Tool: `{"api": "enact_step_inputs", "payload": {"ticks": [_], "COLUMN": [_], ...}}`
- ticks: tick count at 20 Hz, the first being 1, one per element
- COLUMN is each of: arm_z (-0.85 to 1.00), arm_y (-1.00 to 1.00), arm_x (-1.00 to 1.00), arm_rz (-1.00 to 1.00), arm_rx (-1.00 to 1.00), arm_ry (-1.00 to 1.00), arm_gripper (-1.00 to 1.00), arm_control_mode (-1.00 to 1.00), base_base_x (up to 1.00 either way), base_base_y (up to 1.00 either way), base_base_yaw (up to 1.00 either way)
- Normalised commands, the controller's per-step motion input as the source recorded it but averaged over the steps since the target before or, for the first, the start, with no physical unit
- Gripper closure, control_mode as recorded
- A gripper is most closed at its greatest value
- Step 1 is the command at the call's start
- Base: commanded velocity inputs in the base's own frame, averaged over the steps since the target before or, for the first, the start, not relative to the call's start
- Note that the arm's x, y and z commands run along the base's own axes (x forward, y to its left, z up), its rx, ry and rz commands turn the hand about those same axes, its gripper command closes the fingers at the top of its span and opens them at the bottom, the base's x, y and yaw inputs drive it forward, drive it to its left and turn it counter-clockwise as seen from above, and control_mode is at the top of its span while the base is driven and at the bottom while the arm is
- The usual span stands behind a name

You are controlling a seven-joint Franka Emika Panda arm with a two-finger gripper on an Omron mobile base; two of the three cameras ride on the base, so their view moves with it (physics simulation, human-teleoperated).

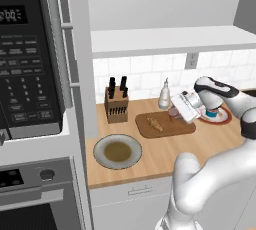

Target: From the different types of pastries on the counter, select a croissant and place it on the cutting board. Then retrieve a jar of jam from the cabinet and place it alongside the croissant on the cutting board.

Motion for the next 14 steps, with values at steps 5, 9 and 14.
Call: {"api": "enact_step_inputs", "payload": {"ticks": [5,9,14], "arm_z": [-0.02,-0.38,-0.08], "arm_y": [0.00,0.00,0.04], "arm_x": [0.20,0.18,0.33], "arm_rz": [0.00,0.00,0.00], "arm_rx": [0.00,0.00,0.00], "arm_ry": [0.00,0.00,0.00], "arm_gripper": [1.00,1.00,1.00], "arm_control_mode": [-1.00,-1.00,-1.00], "base_base_x": [0.00,0.00,0.00], "base_base_y": [0.00,0.00,0.00], "base_base_yaw": [0.00,0.00,0.00]}}
